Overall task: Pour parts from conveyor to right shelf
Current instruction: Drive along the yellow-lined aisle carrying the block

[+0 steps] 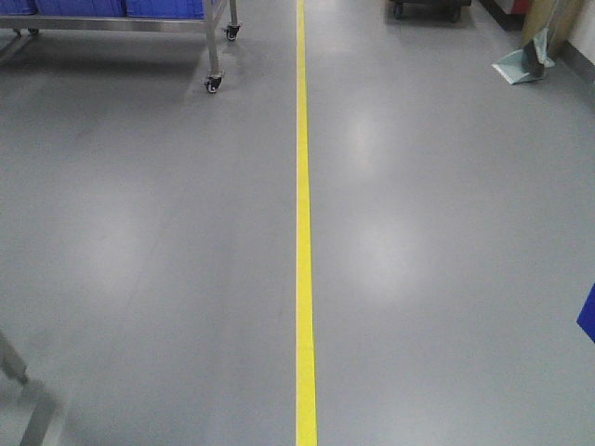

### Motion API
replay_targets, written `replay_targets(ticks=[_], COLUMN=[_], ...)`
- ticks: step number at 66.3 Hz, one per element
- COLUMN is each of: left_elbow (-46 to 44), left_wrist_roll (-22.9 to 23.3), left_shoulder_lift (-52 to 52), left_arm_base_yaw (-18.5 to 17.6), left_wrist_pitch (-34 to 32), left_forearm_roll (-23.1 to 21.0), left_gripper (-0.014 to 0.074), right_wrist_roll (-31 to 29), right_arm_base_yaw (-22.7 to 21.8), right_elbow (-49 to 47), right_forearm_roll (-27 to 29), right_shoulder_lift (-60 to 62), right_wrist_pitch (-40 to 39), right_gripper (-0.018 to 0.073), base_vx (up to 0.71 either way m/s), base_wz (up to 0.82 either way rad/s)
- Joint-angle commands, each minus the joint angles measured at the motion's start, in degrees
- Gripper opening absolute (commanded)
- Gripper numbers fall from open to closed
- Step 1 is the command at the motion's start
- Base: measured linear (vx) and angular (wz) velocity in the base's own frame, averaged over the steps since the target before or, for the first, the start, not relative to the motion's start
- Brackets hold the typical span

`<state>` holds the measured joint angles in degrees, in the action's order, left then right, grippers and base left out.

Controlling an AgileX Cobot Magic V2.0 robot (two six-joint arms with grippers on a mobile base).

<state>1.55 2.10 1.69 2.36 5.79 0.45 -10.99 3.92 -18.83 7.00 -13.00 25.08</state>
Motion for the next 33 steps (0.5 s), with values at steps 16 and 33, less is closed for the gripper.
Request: replay_targets(ticks=[16, 33], left_elbow=[-1.1, -1.1], left_wrist_roll=[0.5, 0.5], left_shoulder_lift=[1.0, 1.0], left_arm_base_yaw=[-0.3, -0.3], left_wrist_pitch=[-4.5, -4.5], left_forearm_roll=[-0.5, -0.5], left_gripper=[-0.0006, -0.0006], right_wrist_roll=[-0.5, -0.5], right_arm_base_yaw=[-0.1, -0.1], right_elbow=[-1.7, -1.7], right_forearm_roll=[0.0, 0.0], right_shoulder_lift=[-0.5, -0.5], right_wrist_pitch=[-4.4, -4.4], right_gripper=[-0.0005, -0.0005], base_vx=[0.80, 0.80], base_wz=[0.09, 0.18])
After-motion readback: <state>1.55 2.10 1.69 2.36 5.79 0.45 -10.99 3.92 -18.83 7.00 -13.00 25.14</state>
